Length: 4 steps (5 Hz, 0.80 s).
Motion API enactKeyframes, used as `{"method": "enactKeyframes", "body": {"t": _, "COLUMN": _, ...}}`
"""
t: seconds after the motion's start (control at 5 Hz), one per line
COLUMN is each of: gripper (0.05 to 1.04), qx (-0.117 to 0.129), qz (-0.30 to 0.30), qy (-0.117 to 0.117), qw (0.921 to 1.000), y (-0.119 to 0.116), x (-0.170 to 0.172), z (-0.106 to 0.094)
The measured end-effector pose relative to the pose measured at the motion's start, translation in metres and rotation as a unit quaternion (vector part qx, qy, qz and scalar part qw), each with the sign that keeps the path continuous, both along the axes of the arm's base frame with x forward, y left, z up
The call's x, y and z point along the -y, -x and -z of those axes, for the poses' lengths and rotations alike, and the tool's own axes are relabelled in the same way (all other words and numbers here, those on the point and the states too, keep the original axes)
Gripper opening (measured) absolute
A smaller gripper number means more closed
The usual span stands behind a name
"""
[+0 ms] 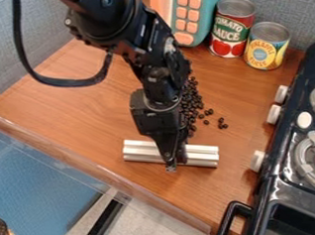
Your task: Sweep into pile
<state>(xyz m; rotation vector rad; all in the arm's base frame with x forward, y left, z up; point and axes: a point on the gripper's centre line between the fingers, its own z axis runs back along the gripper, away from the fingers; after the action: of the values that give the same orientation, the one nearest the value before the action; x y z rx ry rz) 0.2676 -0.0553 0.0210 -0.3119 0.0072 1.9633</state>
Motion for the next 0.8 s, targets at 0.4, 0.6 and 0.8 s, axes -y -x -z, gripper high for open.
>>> {"method": "enactKeyframes", "body": {"t": 0.4, "gripper": 0.347, "qx": 0.009, "qz": 0.0, "qy": -0.015, "qw": 0.9998, "y": -0.017, "x": -0.011, "z": 0.001}}
{"method": "enactKeyframes", "body": {"t": 0.6, "gripper": 0.347, "qx": 0.012, "qz": 0.001, "qy": -0.023, "qw": 0.9997, "y": -0.025, "x": -0.015, "z": 0.002}}
{"method": "enactKeyframes", "body": {"t": 0.8, "gripper": 0.347, "qx": 0.015, "qz": -0.004, "qy": -0.027, "qw": 0.9995, "y": -0.033, "x": -0.016, "z": 0.002}}
